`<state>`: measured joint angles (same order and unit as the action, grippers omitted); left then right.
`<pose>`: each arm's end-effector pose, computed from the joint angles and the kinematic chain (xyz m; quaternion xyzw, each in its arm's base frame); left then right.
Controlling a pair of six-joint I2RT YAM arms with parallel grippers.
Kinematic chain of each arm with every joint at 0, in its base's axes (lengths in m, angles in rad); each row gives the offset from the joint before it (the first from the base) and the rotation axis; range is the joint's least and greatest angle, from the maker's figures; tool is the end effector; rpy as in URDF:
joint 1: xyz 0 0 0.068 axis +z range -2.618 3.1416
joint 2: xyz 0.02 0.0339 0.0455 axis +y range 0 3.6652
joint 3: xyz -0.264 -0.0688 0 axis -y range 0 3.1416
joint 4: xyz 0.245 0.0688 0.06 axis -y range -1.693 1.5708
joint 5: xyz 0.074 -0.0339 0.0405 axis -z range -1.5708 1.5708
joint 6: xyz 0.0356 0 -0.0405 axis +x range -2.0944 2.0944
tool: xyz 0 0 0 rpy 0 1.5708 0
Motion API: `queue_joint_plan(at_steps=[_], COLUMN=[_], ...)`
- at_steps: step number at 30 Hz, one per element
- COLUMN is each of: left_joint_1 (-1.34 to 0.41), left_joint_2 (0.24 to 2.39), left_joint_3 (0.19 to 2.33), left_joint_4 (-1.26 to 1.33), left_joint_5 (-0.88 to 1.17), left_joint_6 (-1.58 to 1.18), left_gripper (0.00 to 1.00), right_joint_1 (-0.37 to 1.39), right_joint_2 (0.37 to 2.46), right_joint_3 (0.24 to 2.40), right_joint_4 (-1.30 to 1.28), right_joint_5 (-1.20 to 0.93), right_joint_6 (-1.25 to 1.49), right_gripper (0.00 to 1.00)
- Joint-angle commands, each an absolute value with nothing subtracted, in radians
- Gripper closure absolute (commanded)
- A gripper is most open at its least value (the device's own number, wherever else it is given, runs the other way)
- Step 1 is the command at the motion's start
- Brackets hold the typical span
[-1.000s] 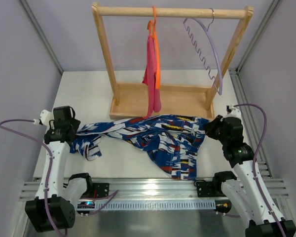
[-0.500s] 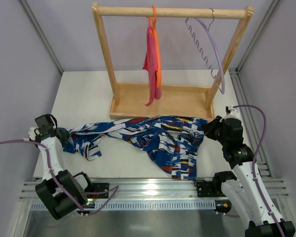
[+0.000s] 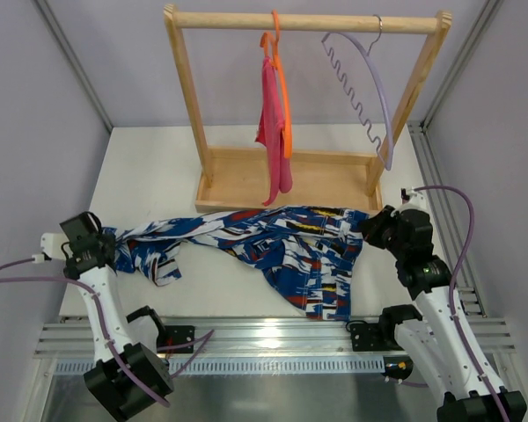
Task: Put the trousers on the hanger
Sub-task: Fold the trousers
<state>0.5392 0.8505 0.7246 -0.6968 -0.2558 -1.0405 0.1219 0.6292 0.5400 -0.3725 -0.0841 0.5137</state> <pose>0.1414 0.0951 0.2612 -0.6885 0.6168 0.0251 0.3805 0.1524 0.0217 0.2580 0.1436 0.8375 0.1983 0.4886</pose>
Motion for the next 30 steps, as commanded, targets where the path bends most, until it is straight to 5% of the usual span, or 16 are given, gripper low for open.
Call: queue_joint_plan(at_steps=[1,9,30], left_joint_1=[0.546,0.545,0.548], left_joint_2=[0.812,0.824,0.868], left_joint_3=[0.646,0.595,0.6], left_joint_4=[-0.528,-0.503,-0.709], left_joint_5=[-0.064,0.118,-0.187], left_joint_6=[-1.02,-1.023,-1.104], left_gripper=[0.64,0.66,0.66], right_joint_1=[0.12,0.12,0.118], right_joint_2=[0.635,0.644,0.638], right_joint_3=[0.548,0.549,0.581], right_joint_4=[-0.334,-0.347,-0.41], right_joint_5=[-0.107,-0.084,-0.02], right_joint_6=[0.508,0.491,0.465], right_gripper=[0.96,0.96,0.96])
